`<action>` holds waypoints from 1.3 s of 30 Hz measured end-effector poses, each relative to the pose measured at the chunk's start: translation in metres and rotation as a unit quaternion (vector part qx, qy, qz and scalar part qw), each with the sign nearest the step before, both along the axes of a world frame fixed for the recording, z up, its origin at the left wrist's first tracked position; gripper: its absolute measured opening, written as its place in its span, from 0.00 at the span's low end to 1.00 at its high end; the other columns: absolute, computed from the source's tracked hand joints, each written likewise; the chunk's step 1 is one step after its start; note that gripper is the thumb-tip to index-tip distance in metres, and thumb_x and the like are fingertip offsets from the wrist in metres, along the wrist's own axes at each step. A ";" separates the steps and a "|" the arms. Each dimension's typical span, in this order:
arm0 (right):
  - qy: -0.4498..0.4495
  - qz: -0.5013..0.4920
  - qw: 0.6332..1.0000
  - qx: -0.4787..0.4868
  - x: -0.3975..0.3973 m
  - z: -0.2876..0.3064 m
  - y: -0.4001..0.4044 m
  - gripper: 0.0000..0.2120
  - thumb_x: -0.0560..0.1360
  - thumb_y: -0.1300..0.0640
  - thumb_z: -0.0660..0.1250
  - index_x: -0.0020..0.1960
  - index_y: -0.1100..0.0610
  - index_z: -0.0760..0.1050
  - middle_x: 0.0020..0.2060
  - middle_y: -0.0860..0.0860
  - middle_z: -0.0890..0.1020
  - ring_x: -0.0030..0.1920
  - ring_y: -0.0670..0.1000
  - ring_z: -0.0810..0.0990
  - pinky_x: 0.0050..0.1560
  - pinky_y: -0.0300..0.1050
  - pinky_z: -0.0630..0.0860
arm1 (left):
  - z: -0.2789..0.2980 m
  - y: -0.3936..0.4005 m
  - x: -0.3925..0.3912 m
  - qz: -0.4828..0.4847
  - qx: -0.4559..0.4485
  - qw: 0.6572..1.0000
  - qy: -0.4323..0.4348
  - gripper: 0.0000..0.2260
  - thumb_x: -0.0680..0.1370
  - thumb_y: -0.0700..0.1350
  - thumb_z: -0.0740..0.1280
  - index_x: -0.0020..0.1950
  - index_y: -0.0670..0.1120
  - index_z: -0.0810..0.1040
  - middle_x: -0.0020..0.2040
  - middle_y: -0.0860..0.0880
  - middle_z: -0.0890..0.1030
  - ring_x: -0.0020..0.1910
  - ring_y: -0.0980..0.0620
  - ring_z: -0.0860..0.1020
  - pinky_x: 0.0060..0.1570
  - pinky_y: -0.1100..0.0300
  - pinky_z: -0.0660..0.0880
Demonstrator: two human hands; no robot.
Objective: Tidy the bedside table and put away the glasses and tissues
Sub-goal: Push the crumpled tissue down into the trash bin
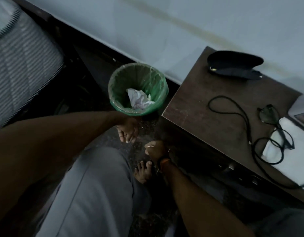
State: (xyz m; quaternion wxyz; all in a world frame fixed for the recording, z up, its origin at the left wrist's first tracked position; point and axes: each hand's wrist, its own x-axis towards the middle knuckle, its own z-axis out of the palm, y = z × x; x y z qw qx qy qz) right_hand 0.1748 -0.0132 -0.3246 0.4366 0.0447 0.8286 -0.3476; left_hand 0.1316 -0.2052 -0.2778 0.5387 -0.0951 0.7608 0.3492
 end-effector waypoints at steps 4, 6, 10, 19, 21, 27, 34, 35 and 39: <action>0.024 0.022 0.999 -0.005 0.000 0.040 -0.015 0.14 0.75 0.61 0.66 0.60 0.60 0.79 0.59 0.59 0.81 0.62 0.59 0.78 0.64 0.51 0.75 | 0.043 -0.009 0.004 0.030 0.041 0.999 0.009 0.10 0.73 0.28 0.68 0.47 0.40 0.84 0.47 0.41 0.83 0.42 0.48 0.83 0.41 0.57 0.82; 0.040 0.046 0.998 -0.013 -0.005 0.055 -0.022 0.14 0.75 0.63 0.67 0.60 0.61 0.79 0.58 0.60 0.81 0.60 0.60 0.79 0.62 0.51 0.77 | 0.065 -0.012 0.002 0.083 0.058 0.994 0.049 0.10 0.71 0.28 0.69 0.47 0.40 0.84 0.45 0.41 0.85 0.42 0.50 0.85 0.39 0.60 0.81; 0.098 0.030 0.994 -0.039 -0.017 0.078 -0.038 0.10 0.68 0.69 0.69 0.49 0.62 0.80 0.47 0.63 0.85 0.47 0.61 0.85 0.47 0.58 0.83 | 0.091 -0.027 -0.005 0.205 0.037 0.962 0.175 0.09 0.70 0.28 0.68 0.45 0.38 0.84 0.37 0.43 0.83 0.35 0.50 0.84 0.37 0.58 0.82; 0.261 0.064 0.962 -0.042 -0.077 0.122 -0.093 0.07 0.74 0.61 0.66 0.48 0.61 0.82 0.48 0.60 0.84 0.52 0.61 0.80 0.53 0.50 0.78 | 0.091 -0.066 -0.023 0.358 -0.122 0.863 0.333 0.04 0.71 0.38 0.74 0.43 0.46 0.86 0.43 0.46 0.86 0.39 0.51 0.84 0.39 0.60 0.82; 0.255 0.066 0.964 -0.027 -0.091 0.126 -0.099 0.08 0.73 0.62 0.67 0.49 0.62 0.83 0.49 0.60 0.84 0.53 0.62 0.80 0.54 0.53 0.78 | 0.086 -0.070 -0.023 0.368 -0.146 0.852 0.342 0.06 0.71 0.39 0.74 0.47 0.46 0.86 0.47 0.46 0.86 0.47 0.49 0.84 0.49 0.55 0.82; 0.260 0.097 0.960 0.026 -0.124 0.123 -0.117 0.11 0.76 0.60 0.64 0.55 0.64 0.81 0.53 0.63 0.82 0.56 0.63 0.79 0.55 0.52 0.77 | 0.068 -0.075 -0.027 0.384 -0.139 0.846 0.343 0.11 0.71 0.40 0.72 0.53 0.47 0.85 0.54 0.46 0.85 0.53 0.47 0.82 0.56 0.57 0.80; 0.241 0.089 0.966 0.008 -0.139 0.130 -0.109 0.24 0.74 0.63 0.63 0.70 0.54 0.71 0.62 0.59 0.78 0.59 0.60 0.77 0.52 0.46 0.75 | 0.069 -0.063 -0.032 0.379 -0.104 0.871 0.293 0.23 0.71 0.35 0.67 0.66 0.44 0.75 0.60 0.41 0.80 0.55 0.41 0.81 0.54 0.48 0.81; 0.248 0.085 0.965 0.008 -0.139 0.134 -0.104 0.23 0.74 0.63 0.63 0.69 0.55 0.72 0.61 0.58 0.79 0.59 0.60 0.77 0.52 0.46 0.74 | 0.072 -0.060 -0.032 0.372 -0.105 0.874 0.293 0.21 0.72 0.34 0.66 0.65 0.42 0.76 0.58 0.41 0.81 0.52 0.41 0.83 0.51 0.48 0.82; 0.280 0.045 0.959 -0.013 -0.133 0.154 -0.092 0.17 0.72 0.65 0.63 0.59 0.56 0.78 0.58 0.55 0.81 0.57 0.58 0.79 0.55 0.46 0.75 | 0.093 -0.043 -0.034 0.335 -0.100 0.888 0.298 0.12 0.72 0.35 0.67 0.54 0.43 0.80 0.50 0.40 0.84 0.45 0.41 0.84 0.47 0.47 0.83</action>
